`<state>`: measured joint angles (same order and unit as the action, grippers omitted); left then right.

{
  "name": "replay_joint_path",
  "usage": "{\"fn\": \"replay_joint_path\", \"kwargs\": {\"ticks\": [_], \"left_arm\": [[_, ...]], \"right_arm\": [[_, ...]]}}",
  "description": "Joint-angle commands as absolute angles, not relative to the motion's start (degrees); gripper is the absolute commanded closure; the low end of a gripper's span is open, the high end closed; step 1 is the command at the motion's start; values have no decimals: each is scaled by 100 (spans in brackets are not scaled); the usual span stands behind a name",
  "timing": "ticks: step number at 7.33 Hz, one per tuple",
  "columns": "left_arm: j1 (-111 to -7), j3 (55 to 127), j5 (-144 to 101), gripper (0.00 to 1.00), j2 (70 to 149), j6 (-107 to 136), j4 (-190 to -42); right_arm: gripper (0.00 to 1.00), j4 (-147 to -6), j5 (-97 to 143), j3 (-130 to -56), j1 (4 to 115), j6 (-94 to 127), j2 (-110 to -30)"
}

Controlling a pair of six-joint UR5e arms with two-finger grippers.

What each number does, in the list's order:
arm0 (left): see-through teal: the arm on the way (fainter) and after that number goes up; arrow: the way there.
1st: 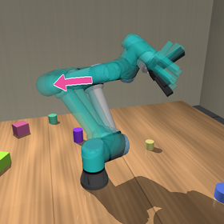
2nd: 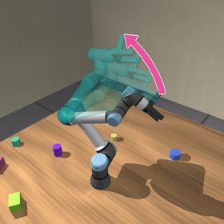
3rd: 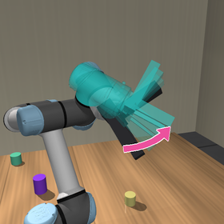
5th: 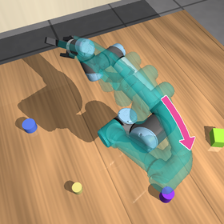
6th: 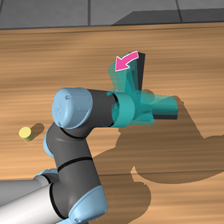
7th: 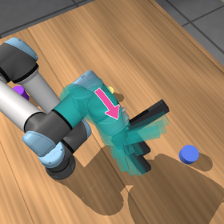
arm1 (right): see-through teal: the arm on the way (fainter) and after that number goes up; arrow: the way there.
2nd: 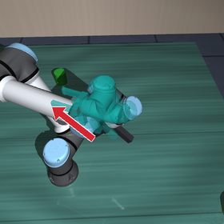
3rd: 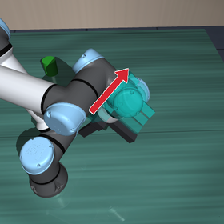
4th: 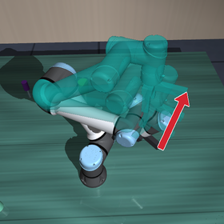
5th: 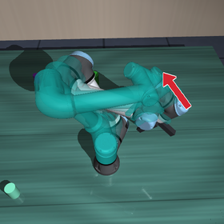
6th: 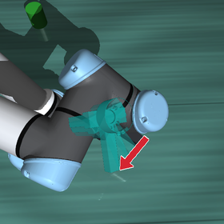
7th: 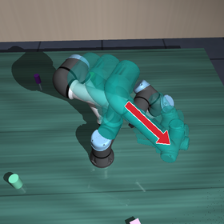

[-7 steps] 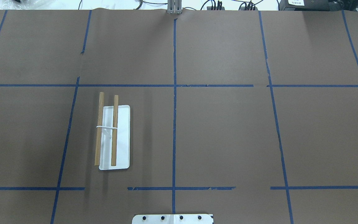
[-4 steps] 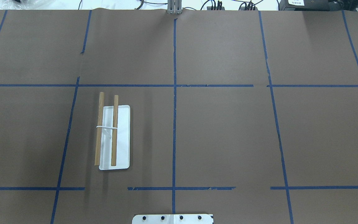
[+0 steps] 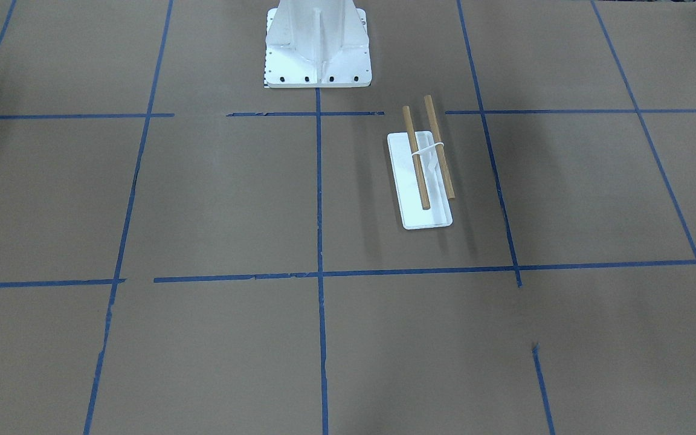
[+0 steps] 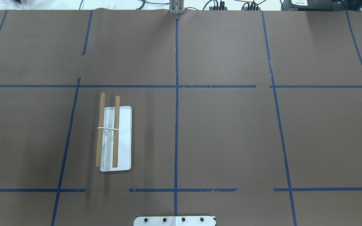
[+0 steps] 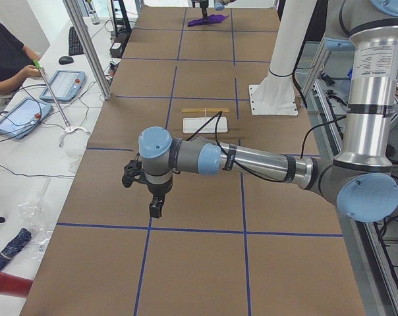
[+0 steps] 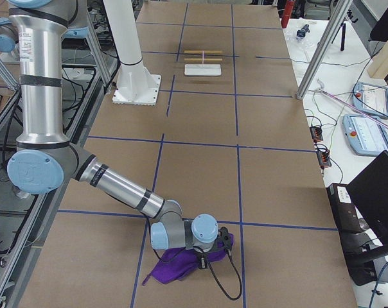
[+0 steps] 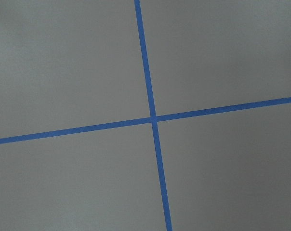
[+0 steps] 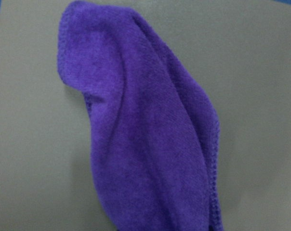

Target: Hang towel on rack

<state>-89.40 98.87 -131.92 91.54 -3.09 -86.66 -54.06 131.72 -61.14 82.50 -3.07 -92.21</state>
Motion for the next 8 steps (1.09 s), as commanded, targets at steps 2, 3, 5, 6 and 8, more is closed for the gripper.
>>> {"fn": "replay_joint_path", "kwargs": {"ticks": [2, 3, 5, 6, 8], "left_arm": [[-8939, 9914, -13192, 0, 9158, -308, -8675], [-8938, 9914, -13201, 0, 9167, -308, -8675], [-8938, 9914, -13201, 0, 9167, -308, -8675], [-8938, 9914, -13201, 0, 9167, -308, -8666], [-8939, 9914, -13201, 0, 9184, -308, -8701]], "right_arm": [[100, -5405, 13236, -6301, 8262, -308, -9010], [100, -5449, 13236, -6476, 8262, -264, -8930], [100, -5458, 13349, -6644, 8270, -229, -8781], [100, -5458, 13638, -6740, 8340, -220, -8711], [100, -5449, 13825, -7711, 8394, 660, -8457]]}}
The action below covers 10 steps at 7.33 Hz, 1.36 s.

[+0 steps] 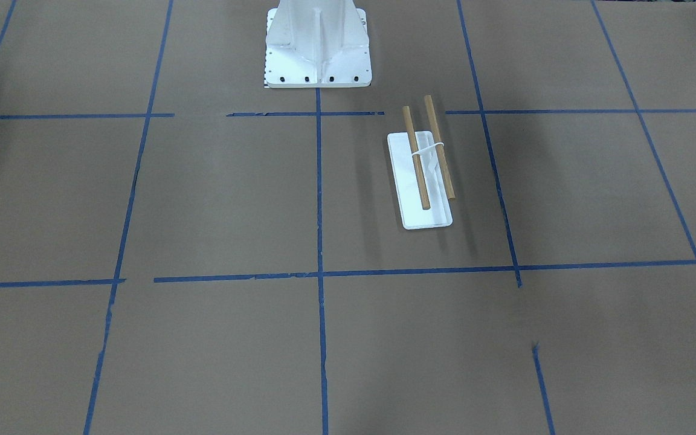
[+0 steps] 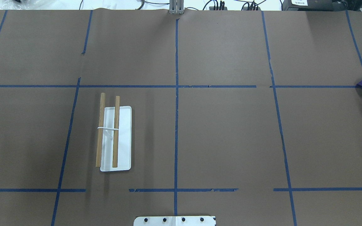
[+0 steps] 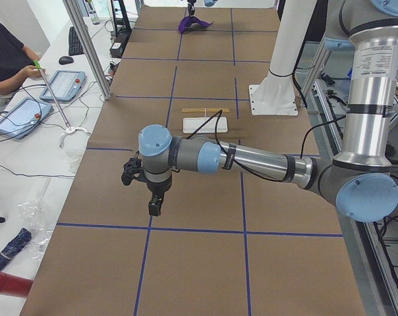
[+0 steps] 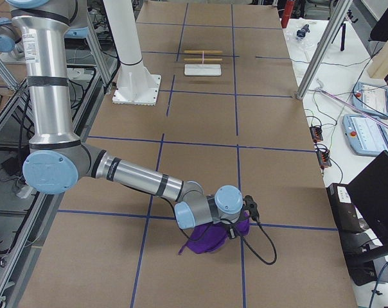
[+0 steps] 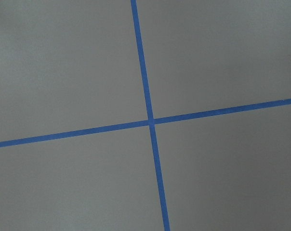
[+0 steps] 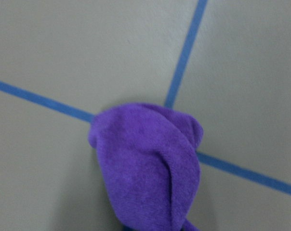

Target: Hang towel on rack

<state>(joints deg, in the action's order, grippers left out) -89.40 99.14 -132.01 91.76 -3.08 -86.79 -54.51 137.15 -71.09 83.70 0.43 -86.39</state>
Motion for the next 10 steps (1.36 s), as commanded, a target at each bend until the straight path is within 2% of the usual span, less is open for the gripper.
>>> {"fn": "replay_joint_path", "kwargs": {"ticks": [1, 3, 5, 8, 10], "left_arm": [[-8930, 10001, -13201, 0, 9219, -316, -8719], [-8860, 9941, -13192, 0, 9534, -273, -9181], [-8222, 9783, -13166, 0, 9842, 942, -10540], [-7403, 9519, -13149, 0, 10158, 3673, -12677], [-6998, 9562, -13148, 0, 10763, 5510, -12849]], "right_arm": [[100, -5406, 13834, -7926, 8341, 1059, -8168], [100, -5449, 13825, -8077, 8123, 1203, -7492], [100, -5388, 13764, -8313, 7562, 2663, -6771], [100, -5388, 12696, -9549, 6394, 4085, -6460], [100, -5396, 11651, -10499, 5454, 4621, -6469]]}}
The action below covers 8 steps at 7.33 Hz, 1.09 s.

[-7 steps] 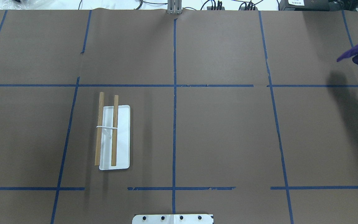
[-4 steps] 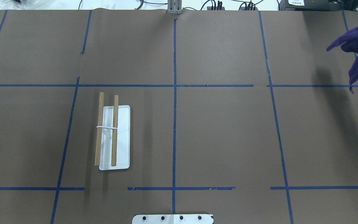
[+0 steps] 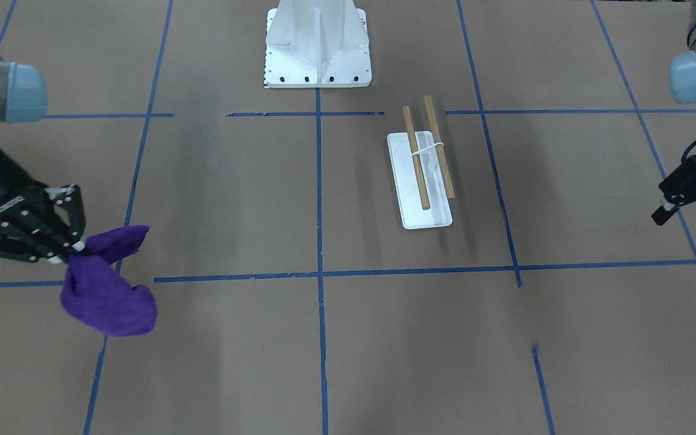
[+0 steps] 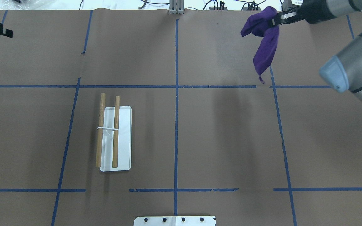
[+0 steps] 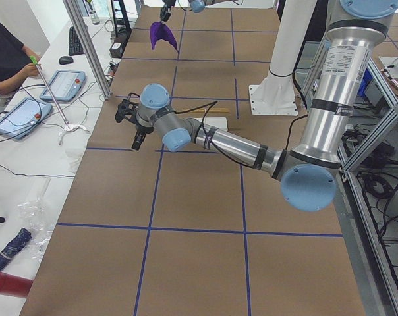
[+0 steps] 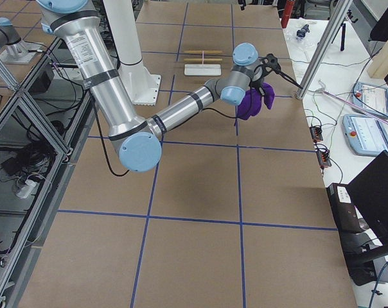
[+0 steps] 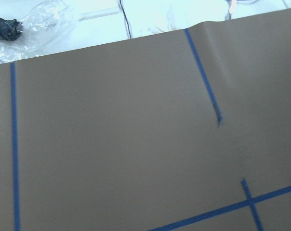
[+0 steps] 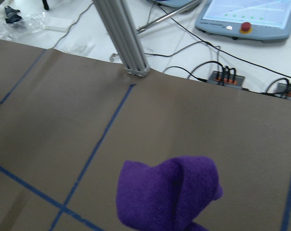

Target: Hang towel on rack

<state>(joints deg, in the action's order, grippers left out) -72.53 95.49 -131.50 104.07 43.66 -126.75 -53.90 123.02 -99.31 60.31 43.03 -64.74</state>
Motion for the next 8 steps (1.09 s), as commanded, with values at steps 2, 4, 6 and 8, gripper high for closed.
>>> {"fn": "replay_joint_path", "kwargs": {"ticks": [2, 4, 6, 8], "left_arm": [[-6314, 9598, -13148, 0, 11326, 7539, -13259], [-5505, 9537, -13131, 0, 11827, 9719, -13902], [-5205, 9536, -13131, 0, 12241, 10945, -13913], [-4941, 9457, -13026, 0, 12637, 11966, -13904]], "right_arm": [[100, -5388, 10543, -11029, 4565, 4632, -6443], [100, -5388, 10083, -11170, 4203, 4632, -6197], [100, -5388, 9374, -11259, 3677, 4632, -6039], [100, -5388, 8694, -11372, 3262, 4632, -5985]]}}
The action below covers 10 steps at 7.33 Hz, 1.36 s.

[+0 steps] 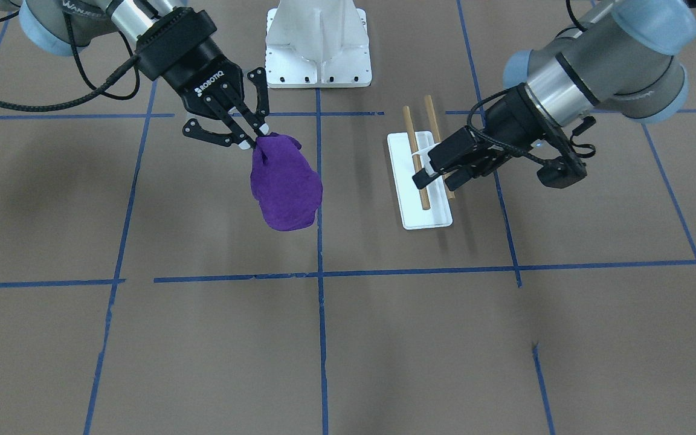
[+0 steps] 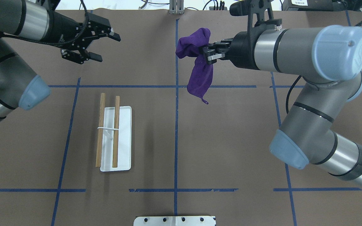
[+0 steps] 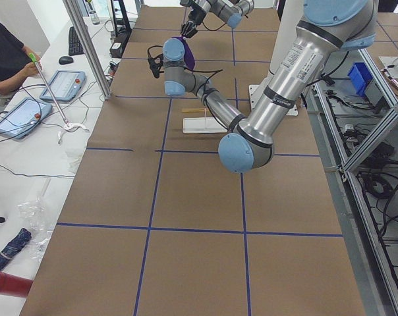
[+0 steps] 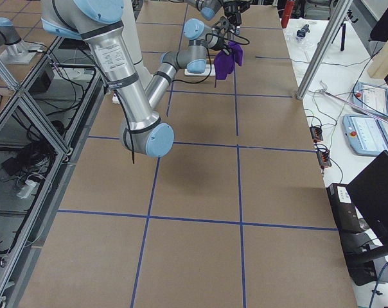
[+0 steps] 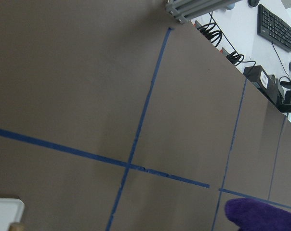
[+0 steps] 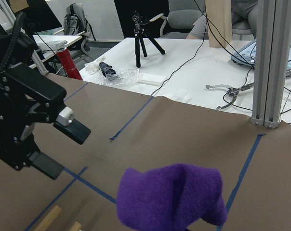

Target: Hang towel on rack

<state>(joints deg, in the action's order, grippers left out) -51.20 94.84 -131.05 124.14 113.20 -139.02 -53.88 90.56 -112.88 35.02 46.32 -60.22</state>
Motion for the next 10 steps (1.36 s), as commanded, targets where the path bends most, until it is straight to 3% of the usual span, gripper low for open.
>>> {"fn": "replay_joint_path", "kwargs": {"ticks": [1, 6, 7, 8, 10], "left_arm": [[-4826, 9457, -12764, 0, 12726, 12266, -13922], [-4676, 9387, -12612, 0, 12902, 12437, -13922], [-4667, 9395, -12612, 5, 12920, 12445, -13922], [-4650, 9396, -12612, 21, 12929, 12445, -13922], [-4641, 9396, -12621, 100, 12929, 12419, -13931]], "right_arm": [[100, -5388, 8692, -11425, 3243, 4632, -5985], [100, -5388, 8605, -11601, 3191, 4632, -6003], [100, -5388, 8604, -11645, 3190, 4641, -6020], [100, -5388, 8613, -11706, 3199, 4632, -6055], [100, -5388, 8613, -11725, 3199, 4632, -6056]]}}
